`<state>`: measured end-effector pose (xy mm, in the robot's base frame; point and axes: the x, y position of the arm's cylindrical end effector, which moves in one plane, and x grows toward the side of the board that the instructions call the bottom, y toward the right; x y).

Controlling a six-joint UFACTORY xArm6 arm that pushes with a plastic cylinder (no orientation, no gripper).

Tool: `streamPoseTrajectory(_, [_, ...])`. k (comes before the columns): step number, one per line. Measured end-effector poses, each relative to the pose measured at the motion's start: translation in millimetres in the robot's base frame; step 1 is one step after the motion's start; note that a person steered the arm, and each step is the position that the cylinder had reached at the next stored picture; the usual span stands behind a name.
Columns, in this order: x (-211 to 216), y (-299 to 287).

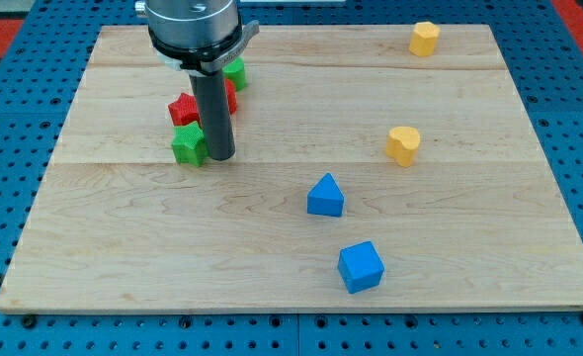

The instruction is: Slide the yellow heart towards the blue cube

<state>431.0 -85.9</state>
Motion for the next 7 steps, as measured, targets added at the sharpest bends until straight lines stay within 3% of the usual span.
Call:
streamPoseTrajectory(2, [7, 7])
streamPoseTrajectory(3, [7, 70])
streamPoseTrajectory(4, [-22, 102])
streamPoseTrajectory(7, [-28, 108])
